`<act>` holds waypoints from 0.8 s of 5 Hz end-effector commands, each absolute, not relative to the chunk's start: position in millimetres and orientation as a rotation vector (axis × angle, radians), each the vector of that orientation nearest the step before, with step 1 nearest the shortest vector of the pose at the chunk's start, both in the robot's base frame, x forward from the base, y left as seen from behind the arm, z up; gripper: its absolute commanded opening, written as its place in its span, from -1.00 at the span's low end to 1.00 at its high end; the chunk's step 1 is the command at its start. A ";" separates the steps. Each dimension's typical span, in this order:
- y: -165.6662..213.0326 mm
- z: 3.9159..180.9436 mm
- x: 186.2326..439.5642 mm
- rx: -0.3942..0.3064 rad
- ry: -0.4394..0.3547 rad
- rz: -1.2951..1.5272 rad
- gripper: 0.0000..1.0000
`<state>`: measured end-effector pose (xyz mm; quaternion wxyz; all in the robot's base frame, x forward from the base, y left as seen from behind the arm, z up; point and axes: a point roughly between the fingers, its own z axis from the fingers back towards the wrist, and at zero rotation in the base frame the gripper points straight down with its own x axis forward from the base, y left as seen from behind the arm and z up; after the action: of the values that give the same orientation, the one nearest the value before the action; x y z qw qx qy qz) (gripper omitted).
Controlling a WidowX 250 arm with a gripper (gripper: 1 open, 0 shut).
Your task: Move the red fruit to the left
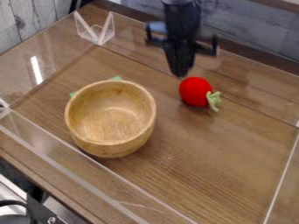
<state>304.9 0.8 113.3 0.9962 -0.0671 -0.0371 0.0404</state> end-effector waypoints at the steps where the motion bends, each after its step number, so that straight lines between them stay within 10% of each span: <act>1: 11.9 153.7 301.4 -0.150 -0.153 0.068 -1.00; 4: 27.2 142.1 250.0 -0.148 -0.149 0.057 -1.00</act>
<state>246.7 26.4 131.0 0.9949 -0.0794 -0.0508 0.0372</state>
